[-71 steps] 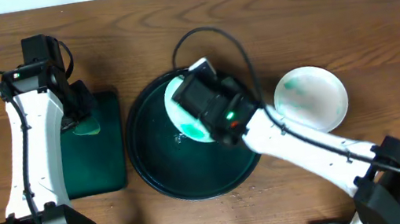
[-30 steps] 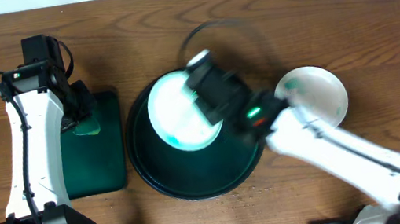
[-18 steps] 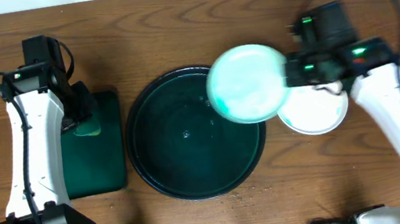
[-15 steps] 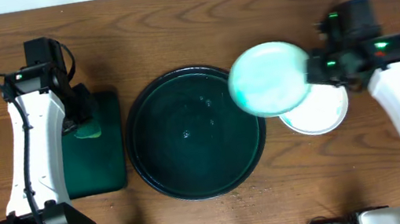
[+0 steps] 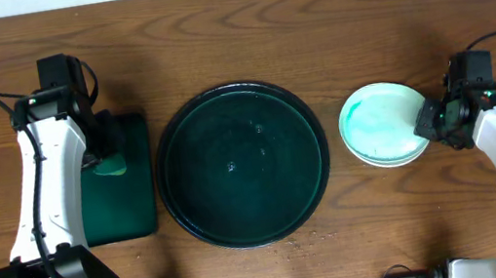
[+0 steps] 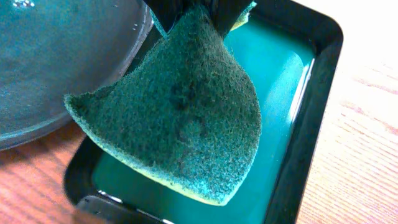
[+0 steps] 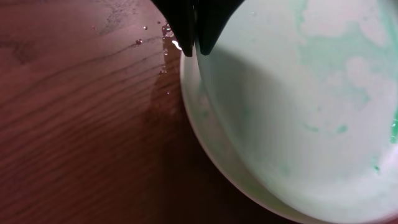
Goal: Clean dirty plates on tray and stack at the side
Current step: 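Lift the last plate with the right gripper onto the plate stack, then release the plate and retract the right gripper to the right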
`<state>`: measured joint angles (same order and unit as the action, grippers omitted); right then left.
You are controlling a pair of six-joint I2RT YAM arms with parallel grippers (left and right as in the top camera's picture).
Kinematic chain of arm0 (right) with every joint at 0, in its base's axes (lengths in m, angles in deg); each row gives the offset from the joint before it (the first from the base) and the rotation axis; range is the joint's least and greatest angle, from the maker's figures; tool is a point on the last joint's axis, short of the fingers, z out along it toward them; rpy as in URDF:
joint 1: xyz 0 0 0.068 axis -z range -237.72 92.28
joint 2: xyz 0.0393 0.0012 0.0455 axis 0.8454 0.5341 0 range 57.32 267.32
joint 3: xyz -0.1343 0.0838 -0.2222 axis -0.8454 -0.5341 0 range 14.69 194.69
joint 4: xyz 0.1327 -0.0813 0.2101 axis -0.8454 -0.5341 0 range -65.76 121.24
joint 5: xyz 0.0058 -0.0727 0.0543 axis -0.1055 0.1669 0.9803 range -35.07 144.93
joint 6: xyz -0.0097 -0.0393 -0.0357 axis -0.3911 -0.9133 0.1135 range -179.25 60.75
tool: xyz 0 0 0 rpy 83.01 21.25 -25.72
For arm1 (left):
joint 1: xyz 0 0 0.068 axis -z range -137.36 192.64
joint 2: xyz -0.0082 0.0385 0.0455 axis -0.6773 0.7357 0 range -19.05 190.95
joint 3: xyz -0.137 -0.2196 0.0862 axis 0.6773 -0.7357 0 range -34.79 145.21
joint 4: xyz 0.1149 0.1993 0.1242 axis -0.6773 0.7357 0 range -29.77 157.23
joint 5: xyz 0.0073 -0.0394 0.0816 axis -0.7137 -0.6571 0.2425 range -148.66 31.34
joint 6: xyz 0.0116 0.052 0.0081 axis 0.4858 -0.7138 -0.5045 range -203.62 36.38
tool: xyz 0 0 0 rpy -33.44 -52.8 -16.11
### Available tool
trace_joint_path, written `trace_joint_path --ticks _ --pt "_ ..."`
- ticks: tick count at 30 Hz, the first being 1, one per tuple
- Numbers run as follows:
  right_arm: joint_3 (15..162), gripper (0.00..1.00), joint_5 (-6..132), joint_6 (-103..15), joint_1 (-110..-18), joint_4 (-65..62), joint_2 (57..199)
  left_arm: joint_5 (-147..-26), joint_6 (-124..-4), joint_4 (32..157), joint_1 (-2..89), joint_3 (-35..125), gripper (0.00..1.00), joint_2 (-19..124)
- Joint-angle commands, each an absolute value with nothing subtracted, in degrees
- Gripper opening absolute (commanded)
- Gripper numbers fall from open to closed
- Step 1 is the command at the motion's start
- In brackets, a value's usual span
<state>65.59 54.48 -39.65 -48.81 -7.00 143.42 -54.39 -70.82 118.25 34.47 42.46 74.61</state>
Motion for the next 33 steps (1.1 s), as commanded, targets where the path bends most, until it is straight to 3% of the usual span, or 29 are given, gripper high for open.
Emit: trace_joint_path --ticks 1,5,13,19,21,22,31,33 --pt "64.9 0.23 53.0 -39.4 -48.6 -6.3 142.8 -53.5 -72.7 117.1 33.1 40.3 0.07 75.2" --pt "67.2 0.38 54.3 -39.8 -48.7 -8.8 142.7 -53.5 -72.7 116.0 31.1 38.2 0.07 75.2" --pt "78.9 0.45 56.9 -43.1 -49.8 -19.2 142.4 -58.6 -84.3 106.2 29.9 32.2 0.08 75.3" --pt "83.4 0.5 57.0 -43.0 -51.0 -23.5 142.1 -58.0 -84.9 103.1 29.7 29.0 0.37 75.3" --pt "85.5 0.5 57.6 -43.0 -51.0 -25.8 142.0 -56.2 -84.9 103.2 29.7 29.0 0.6 75.2" --pt "86.5 0.5 58.0 -43.0 -51.0 -26.8 141.9 -56.4 -84.7 103.2 29.7 29.2 0.65 75.1" --pt "97.8 0.49 60.4 -44.3 -51.1 -35.8 137.2 -68.5 -77.2 110.4 29.8 37.0 0.72 66.0" --pt "100.3 0.55 60.4 -44.3 -51.1 -37.9 135.1 -68.5 -77.2 110.6 29.8 37.0 0.72 63.2"
